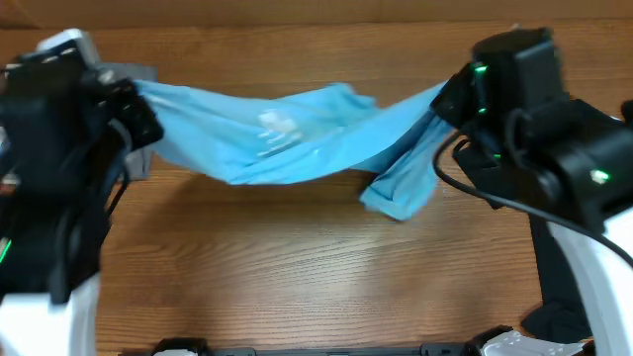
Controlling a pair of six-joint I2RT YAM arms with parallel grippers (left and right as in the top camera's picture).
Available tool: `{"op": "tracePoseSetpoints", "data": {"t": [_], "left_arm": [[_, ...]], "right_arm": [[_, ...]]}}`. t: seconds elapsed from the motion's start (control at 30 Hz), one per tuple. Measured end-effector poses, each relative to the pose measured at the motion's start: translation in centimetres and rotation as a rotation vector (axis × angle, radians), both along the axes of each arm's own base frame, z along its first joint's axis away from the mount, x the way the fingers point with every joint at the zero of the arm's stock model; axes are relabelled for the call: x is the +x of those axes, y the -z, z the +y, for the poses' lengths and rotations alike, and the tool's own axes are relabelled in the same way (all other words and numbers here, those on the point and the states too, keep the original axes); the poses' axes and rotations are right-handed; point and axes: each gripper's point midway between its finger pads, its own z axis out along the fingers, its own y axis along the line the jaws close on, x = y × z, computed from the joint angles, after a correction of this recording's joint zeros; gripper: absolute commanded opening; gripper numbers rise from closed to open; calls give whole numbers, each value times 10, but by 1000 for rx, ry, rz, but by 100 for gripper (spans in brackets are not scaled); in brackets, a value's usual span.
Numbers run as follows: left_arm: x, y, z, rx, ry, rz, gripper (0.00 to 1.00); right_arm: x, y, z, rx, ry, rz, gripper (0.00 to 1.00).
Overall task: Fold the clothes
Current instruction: 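Lift the T-shirt with both grippers and shake it out in the air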
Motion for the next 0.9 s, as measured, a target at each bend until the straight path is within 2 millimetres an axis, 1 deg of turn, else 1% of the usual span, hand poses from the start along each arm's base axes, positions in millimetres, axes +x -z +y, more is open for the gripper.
{"op": "tracePoseSetpoints", "data": {"t": [0.07,0.1,0.13,0.17,0.27,0.33,0.37,0.43,0.53,0.6,0.63,0.7,0.73,0.8,0.87,0.9], "left_arm": [[-24,-30,3,6,-14,-83,4],[-33,-41,4,6,-21,-116,4],[-49,-57,7,11,-36,-168,4],[-61,-69,9,14,-49,-209,4],[-86,-92,14,18,-76,-292,4],[-92,-101,16,20,-88,-323,4],[-90,-102,17,22,-92,-328,4],[-81,-100,18,24,-97,-318,4],[-49,-91,19,29,-104,-276,4],[-18,-78,19,34,-106,-229,4],[2,-69,19,36,-107,-200,4],[39,-49,19,42,-106,-147,4],[59,-35,18,47,-103,-115,4],[104,-11,16,58,-85,-81,4],[139,11,14,68,-68,-53,4],[159,25,12,77,-55,-36,4]], "right_arm": [[-4,-21,-2,8,-9,-50,4],[-5,-33,-3,13,-12,-80,4],[-7,-41,-4,15,-14,-99,4],[-8,-48,-5,18,-17,-117,4],[-10,-65,-6,29,-20,-167,4],[-7,-74,-5,42,-21,-203,4],[-6,-77,-4,47,-22,-216,4],[-2,-83,-4,54,-19,-241,4],[10,-87,-8,55,2,-265,4],[25,-85,-15,52,34,-272,4],[32,-83,-19,48,49,-269,4],[52,-74,-24,45,69,-256,4],[64,-68,-26,45,75,-249,4],[93,-59,-28,58,78,-251,4],[117,-51,-26,79,65,-262,4],[134,-49,-24,95,51,-279,4]]}}
